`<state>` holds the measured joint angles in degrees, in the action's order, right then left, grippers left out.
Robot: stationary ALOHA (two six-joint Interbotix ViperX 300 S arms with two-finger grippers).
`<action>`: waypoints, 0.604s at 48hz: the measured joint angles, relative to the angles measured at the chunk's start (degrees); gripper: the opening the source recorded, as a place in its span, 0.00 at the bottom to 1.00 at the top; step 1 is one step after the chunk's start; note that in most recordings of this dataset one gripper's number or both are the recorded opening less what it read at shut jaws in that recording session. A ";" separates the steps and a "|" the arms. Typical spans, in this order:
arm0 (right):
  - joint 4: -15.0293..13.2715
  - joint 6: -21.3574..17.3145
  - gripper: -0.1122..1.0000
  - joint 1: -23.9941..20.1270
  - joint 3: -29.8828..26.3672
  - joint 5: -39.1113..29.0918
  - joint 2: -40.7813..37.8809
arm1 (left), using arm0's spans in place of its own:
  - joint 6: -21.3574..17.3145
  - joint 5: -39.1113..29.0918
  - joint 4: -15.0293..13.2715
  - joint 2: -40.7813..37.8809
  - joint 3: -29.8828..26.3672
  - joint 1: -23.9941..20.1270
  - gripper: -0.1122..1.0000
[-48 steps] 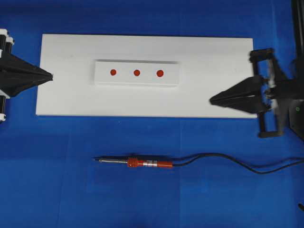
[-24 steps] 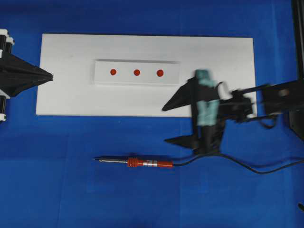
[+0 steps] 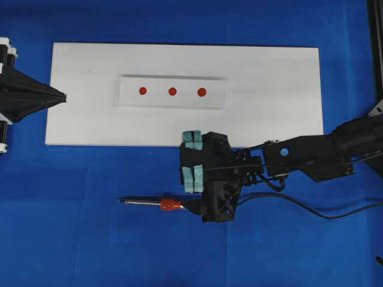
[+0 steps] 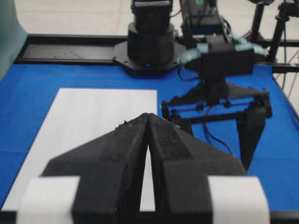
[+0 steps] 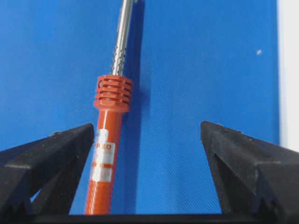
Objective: Touch the tip of the soldering iron to the mark.
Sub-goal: 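Close the right gripper on the soldering iron's red handle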
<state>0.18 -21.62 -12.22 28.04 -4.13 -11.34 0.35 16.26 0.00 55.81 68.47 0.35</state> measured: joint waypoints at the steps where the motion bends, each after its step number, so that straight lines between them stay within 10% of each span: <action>1: 0.00 0.00 0.89 -0.18 -0.35 0.00 -0.53 | 0.00 0.09 0.00 -0.09 0.09 0.00 0.10; 29: 0.18 -2.37 0.79 -2.90 -3.43 0.35 -7.73 | 0.97 0.00 0.00 0.00 0.35 0.00 0.10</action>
<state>0.35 -23.99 -15.12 24.61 -3.78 -19.07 1.32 16.26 0.00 55.81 68.82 0.35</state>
